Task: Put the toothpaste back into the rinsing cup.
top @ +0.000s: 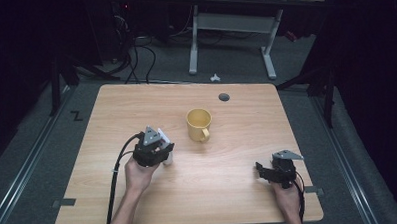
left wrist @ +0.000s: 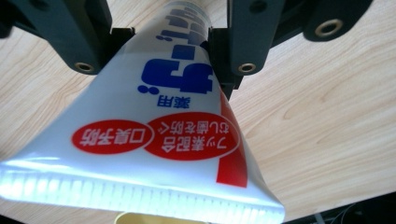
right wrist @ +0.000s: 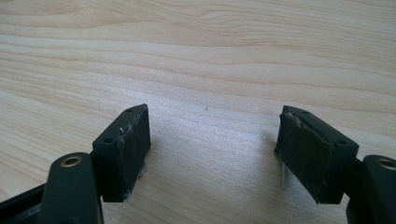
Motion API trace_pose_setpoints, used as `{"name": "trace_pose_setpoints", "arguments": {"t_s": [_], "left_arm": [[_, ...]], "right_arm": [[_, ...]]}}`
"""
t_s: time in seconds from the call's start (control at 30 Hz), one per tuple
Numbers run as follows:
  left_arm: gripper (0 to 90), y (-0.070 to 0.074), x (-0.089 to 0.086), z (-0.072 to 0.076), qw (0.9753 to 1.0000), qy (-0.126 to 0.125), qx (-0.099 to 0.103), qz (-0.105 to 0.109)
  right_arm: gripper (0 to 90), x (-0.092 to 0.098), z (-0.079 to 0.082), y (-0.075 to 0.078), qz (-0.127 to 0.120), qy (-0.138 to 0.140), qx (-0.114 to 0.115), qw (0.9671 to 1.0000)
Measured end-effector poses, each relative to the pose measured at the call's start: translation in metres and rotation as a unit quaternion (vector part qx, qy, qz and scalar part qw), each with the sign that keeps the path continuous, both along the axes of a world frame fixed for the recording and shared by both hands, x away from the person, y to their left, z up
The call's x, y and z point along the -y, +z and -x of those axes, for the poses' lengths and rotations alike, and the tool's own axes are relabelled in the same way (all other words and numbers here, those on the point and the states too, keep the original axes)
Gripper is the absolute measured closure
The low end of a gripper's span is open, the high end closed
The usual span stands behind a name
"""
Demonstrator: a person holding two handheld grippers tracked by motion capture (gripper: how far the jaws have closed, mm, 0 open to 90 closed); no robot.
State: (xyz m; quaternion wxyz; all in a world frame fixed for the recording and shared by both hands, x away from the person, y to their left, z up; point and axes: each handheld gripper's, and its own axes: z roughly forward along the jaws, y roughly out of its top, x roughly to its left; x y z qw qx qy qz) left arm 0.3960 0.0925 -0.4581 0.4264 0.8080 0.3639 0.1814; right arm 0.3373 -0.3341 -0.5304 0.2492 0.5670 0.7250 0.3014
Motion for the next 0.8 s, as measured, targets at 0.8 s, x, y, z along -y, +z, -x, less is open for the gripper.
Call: {"name": "trace_pose_setpoints", "arguments": {"t_s": [0.8], "left_arm": [[66.6,0.022,0.003,-0.008,0.9994,-0.023,-0.011,0.025]], "right_arm": [[26.0,0.0,0.0,0.0,0.0,0.0,0.0,1.0]]}}
